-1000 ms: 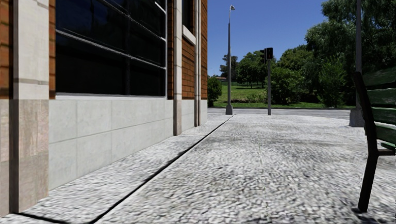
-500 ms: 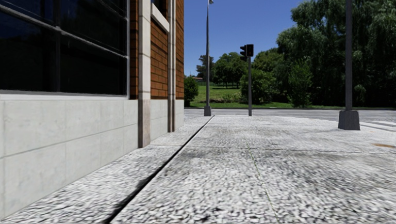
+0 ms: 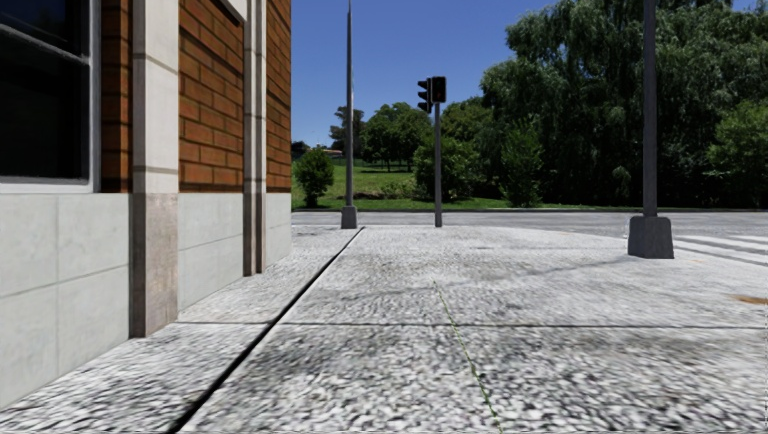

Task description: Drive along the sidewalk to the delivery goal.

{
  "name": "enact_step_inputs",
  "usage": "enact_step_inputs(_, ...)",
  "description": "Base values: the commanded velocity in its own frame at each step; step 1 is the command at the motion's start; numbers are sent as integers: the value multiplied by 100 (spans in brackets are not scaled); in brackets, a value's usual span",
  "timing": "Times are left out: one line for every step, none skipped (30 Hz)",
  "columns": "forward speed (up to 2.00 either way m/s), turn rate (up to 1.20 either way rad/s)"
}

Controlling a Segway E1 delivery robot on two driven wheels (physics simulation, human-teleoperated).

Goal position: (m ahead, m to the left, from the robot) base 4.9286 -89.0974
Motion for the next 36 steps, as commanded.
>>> enact_step_inputs(200,0)
enact_step_inputs(200,0)
enact_step_inputs(200,0)
enact_step_inputs(200,0)
enact_step_inputs(200,0)
enact_step_inputs(200,0)
enact_step_inputs(200,-2)
enact_step_inputs(200,-52)
enact_step_inputs(200,-69)
enact_step_inputs(200,-79)
enact_step_inputs(200,-79)
enact_step_inputs(200,-82)
enact_step_inputs(200,-83)
enact_step_inputs(200,-63)
enact_step_inputs(200,-44)
enact_step_inputs(200,-2)
enact_step_inputs(200,-2)
enact_step_inputs(200,0)
enact_step_inputs(200,0)
enact_step_inputs(200,0)
enact_step_inputs(200,0)
enact_step_inputs(200,0)
enact_step_inputs(200,0)
enact_step_inputs(200,0)
enact_step_inputs(200,0)
enact_step_inputs(200,0)
enact_step_inputs(200,0)
enact_step_inputs(200,0)
enact_step_inputs(200,0)
enact_step_inputs(200,0)
enact_step_inputs(200,0)
enact_step_inputs(200,0)
enact_step_inputs(200,0)
enact_step_inputs(200,0)
enact_step_inputs(200,0)
enact_step_inputs(200,0)
